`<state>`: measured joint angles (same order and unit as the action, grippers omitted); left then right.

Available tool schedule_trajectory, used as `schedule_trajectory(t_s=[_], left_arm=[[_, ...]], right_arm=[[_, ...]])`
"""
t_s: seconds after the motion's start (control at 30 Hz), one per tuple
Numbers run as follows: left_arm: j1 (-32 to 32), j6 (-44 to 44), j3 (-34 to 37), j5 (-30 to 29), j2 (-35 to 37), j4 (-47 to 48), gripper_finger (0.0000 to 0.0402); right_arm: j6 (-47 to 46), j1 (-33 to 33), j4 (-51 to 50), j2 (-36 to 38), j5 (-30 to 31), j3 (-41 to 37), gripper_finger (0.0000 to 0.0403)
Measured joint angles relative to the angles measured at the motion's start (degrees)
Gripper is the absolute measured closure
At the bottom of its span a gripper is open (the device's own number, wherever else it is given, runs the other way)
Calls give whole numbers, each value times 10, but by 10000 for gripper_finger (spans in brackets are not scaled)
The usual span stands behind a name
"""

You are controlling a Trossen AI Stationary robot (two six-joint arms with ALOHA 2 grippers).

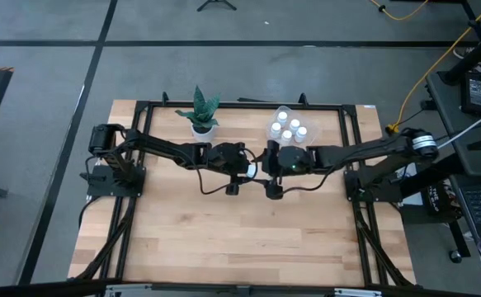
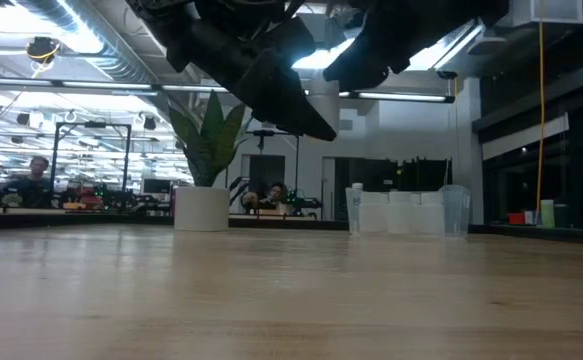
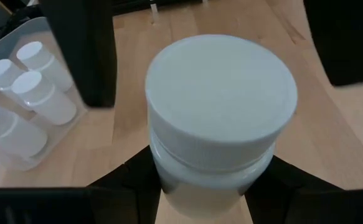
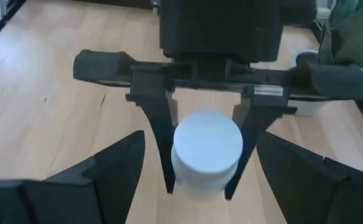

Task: Pick and place pill bottles into a basket
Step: Put the white pill bottle into the transparent bin

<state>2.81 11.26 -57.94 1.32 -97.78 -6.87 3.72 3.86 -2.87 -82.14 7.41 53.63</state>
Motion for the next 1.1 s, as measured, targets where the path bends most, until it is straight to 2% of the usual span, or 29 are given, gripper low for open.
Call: schedule_trajectory(t_s=[0.47, 0.77, 0.93, 1.1], left_arm=[[-1, -5, 0, 2, 0, -24, 228], [-1, -10, 0, 4, 0, -37, 228], [0, -3, 1, 34, 0, -51, 228], [-2, -1, 1, 24, 0, -47, 228]], right_arm=[[29, 0, 14, -8, 1, 2, 100], [30, 0, 18, -8, 2, 2, 180], [25, 0, 18, -7, 0, 2, 229], [31, 0, 15, -6, 0, 2, 248]])
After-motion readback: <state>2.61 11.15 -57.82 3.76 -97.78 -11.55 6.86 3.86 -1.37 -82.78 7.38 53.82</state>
